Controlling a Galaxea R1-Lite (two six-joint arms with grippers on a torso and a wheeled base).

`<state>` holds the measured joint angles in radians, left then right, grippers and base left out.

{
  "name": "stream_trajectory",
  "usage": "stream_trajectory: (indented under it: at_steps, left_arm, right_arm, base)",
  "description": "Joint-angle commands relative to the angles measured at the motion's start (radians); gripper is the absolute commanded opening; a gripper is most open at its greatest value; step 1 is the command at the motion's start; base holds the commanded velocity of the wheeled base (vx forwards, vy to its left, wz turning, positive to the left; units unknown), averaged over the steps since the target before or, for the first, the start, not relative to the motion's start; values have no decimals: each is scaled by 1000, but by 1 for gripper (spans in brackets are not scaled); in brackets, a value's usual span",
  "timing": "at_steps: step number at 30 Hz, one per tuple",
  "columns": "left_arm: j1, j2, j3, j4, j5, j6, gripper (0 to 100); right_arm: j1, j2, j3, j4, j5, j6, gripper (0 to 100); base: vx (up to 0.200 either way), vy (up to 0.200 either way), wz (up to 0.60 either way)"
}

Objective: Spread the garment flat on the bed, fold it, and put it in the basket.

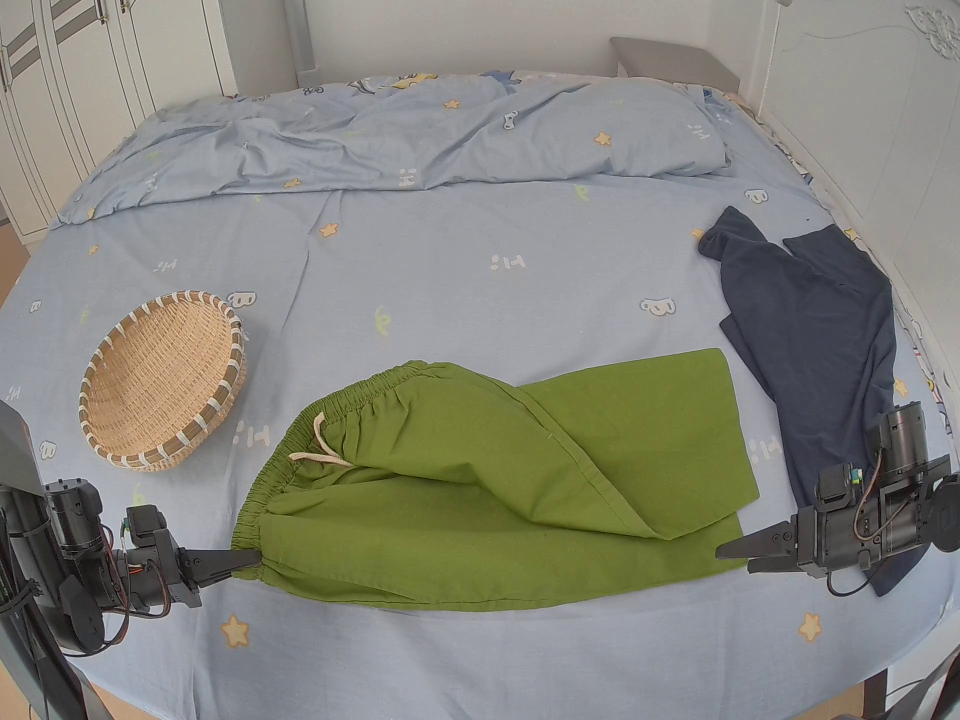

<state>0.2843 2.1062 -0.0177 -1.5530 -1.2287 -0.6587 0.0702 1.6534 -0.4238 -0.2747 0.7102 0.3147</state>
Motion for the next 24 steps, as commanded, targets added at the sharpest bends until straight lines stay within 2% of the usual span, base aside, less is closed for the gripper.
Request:
stream_trajectory:
  at_steps: [1, 4, 9, 19, 24]
  left_arm:
    - [0, 17, 18, -18, 0, 7, 0]
    - [0, 17, 18, -18, 2, 7, 0]
    - [0, 17, 18, -18, 2, 7, 0]
    - [-4, 26, 18, -18, 2, 8, 0]
    - [-5, 41, 18, -18, 3, 41, 0]
  right_arm:
    - [-20, 108, 5, -24, 5, -17, 100]
    - [-21, 128, 2, -31, 18, -20, 100]
    - [-47, 146, 8, -101, 92, -12, 100]
    - [-44, 183, 36, -97, 101, -14, 100]
    - [-35, 184, 43, -95, 106, -12, 100]
  base:
    - [0, 0, 0]
    - [0, 0, 0]
    - [0, 0, 0]
    - [0, 0, 0]
    - [0, 0, 0]
